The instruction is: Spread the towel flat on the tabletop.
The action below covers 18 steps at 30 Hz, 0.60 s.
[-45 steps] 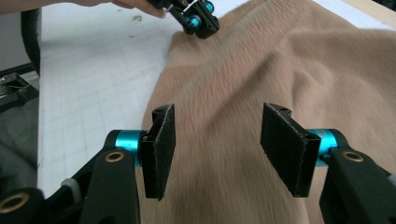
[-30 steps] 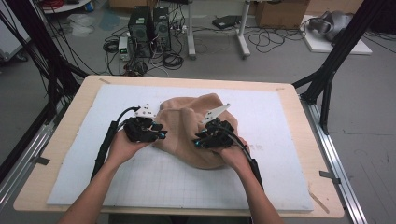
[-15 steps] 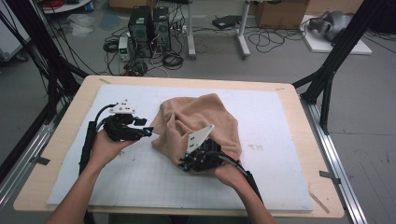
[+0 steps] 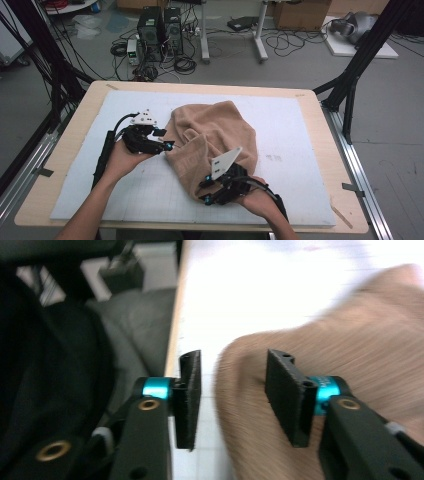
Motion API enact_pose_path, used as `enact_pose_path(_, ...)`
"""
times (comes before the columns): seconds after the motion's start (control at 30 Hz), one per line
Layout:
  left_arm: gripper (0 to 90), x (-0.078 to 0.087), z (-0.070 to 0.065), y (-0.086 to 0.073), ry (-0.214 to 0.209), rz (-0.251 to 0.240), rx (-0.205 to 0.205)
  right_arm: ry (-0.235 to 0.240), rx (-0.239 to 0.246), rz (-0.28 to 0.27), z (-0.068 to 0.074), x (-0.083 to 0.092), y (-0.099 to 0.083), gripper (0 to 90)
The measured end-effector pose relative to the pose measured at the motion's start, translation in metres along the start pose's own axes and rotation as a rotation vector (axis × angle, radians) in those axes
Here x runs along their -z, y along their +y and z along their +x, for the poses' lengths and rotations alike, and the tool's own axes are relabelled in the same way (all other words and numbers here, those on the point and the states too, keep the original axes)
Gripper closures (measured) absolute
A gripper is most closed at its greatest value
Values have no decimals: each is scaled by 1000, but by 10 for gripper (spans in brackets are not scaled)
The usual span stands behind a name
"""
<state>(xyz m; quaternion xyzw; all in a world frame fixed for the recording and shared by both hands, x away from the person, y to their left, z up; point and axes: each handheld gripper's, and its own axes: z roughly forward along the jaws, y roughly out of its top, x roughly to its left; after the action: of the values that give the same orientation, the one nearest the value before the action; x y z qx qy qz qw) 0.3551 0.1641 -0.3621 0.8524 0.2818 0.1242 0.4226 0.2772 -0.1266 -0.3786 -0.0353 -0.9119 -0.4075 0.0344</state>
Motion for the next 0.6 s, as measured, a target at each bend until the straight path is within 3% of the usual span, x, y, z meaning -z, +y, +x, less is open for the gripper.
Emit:
enact_pose_path(0.17, 430, -8, -3, 1, -3, 18, 1, -123, -110, -41, -17, 11, 0, 412)
enact_pose_path(0.27, 430, -7, -3, 1, -1, 14, -2, -142, -161, -36, -30, 4, 0, 381)
enact_pose_path(0.33, 430, -5, -1, 1, -3, 6, 3, -143, -186, -16, -37, -8, 2, 416)
enact_pose_path(0.4, 430, -3, 1, 0, -2, 1, 13, -136, -168, 20, -38, -20, 6, 552)
enact_pose_path(0.5, 430, -2, 0, 0, -6, 0, 13, -77, -81, 50, -31, -37, 12, 795)
enact_pose_path(0.6, 430, -2, -2, 1, -8, 0, 3, -13, -7, 63, -16, -49, 19, 834)
